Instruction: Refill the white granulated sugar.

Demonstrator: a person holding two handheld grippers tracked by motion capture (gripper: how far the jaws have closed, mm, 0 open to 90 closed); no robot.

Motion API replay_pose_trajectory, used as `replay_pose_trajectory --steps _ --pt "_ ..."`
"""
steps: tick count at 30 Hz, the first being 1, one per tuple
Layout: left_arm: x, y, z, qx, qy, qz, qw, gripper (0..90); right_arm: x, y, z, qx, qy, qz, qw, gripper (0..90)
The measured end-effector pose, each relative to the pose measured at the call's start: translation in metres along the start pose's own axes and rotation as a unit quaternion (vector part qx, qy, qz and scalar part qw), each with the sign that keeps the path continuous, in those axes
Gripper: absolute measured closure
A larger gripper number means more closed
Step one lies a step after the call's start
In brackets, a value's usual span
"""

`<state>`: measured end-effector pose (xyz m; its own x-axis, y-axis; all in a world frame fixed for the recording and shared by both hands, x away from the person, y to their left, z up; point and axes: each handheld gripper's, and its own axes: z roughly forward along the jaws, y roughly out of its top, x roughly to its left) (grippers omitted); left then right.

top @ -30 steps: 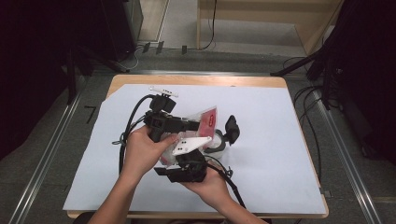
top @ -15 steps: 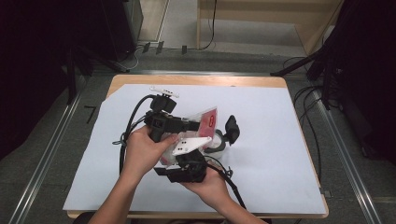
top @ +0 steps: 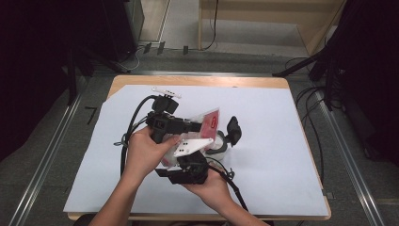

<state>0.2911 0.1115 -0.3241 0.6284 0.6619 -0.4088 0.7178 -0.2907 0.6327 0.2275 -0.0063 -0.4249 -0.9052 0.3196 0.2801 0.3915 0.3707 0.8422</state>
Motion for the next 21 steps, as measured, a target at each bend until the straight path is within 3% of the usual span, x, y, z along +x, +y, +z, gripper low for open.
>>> replay_pose_trajectory --steps 21 --pt "-0.0009 0.0007 -0.0002 0.000 0.000 0.001 1.0000 74.2 0.0001 0.0003 -0.0005 -0.001 0.000 0.002 1.0000 63.7"
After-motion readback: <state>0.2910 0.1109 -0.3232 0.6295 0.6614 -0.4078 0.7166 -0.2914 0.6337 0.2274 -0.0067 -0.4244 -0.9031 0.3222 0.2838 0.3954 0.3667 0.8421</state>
